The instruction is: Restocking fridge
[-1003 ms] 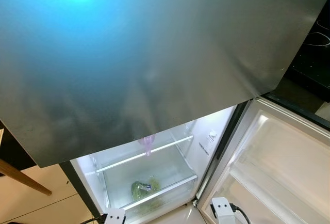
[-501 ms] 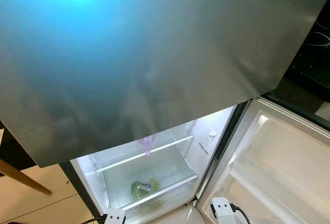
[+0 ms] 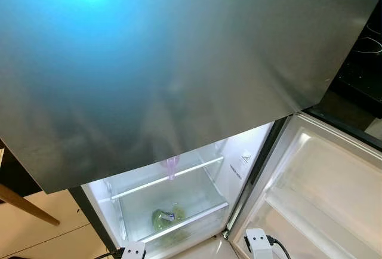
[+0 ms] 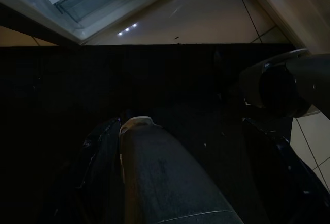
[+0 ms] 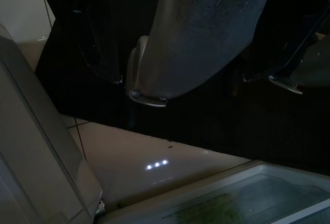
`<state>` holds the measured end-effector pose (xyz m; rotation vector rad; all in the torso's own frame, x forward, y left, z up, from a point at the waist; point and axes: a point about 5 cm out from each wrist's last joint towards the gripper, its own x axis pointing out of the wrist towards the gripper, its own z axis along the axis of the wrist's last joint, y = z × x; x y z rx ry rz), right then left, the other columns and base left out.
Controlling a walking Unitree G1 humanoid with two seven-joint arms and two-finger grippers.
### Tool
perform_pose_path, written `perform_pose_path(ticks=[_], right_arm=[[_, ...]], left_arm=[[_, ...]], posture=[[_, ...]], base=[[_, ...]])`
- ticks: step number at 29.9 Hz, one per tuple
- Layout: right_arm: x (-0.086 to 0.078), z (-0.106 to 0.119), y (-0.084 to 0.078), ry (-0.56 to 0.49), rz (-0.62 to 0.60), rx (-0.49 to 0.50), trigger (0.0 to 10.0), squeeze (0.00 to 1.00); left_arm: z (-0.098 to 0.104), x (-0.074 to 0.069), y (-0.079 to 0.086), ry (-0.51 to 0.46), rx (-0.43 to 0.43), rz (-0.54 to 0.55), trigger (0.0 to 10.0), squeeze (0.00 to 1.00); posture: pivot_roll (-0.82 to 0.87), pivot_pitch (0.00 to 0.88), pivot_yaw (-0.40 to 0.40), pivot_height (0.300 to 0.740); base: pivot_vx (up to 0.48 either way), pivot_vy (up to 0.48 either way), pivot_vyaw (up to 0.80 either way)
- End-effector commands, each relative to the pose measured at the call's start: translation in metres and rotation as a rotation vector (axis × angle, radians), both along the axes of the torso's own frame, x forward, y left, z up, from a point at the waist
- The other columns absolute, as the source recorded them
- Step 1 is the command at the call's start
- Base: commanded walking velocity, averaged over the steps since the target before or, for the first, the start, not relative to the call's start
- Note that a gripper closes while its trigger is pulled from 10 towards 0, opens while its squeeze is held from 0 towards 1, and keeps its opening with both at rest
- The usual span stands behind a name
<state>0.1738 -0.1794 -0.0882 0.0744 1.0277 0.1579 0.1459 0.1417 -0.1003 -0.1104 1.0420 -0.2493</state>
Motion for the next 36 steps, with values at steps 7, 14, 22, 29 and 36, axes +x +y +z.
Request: perform_pose_path(ticks=[7,14,22,29,36], right_arm=[[-0.0041,-0.0017,-0.0014,0.01,0.001,-0.005,10.0,0.0],[-0.0039,-0.0017,-0.0009,0.01,0.0,-0.005,10.0,0.0],[-0.0039,-0.0017,-0.0009,0.011,0.001,-0.005,10.0,0.0],[-0.0039,-0.0017,-0.0011,0.011,0.001,-0.006,10.0,0.0],[-0.0042,-0.0017,-0.0013,0.011,0.001,-0.007,10.0,0.0]], left_arm=[[-0.0026,-0.0064,-0.0061,0.024,-0.009,-0.004,10.0,0.0],[-0.0024,-0.006,-0.0056,0.024,-0.008,-0.003,10.0,0.0],[-0.0024,-0.006,-0.0056,0.024,-0.008,-0.004,10.0,0.0],[-0.0025,-0.0061,-0.0058,0.025,-0.007,-0.004,10.0,0.0],[-0.0025,-0.0063,-0.006,0.025,-0.008,-0.004,10.0,0.0]], posture=[[-0.03,0.054,-0.044,0.74],[-0.03,0.054,-0.045,0.74],[-0.03,0.052,-0.045,0.74],[-0.03,0.052,-0.045,0.74],[-0.04,0.053,-0.045,0.74]], base=[[0.0,0.0,0.0],[0.0,0.0,0.0],[0.0,0.0,0.0],[0.0,0.0,0.0],[0.0,0.0,0.0]])
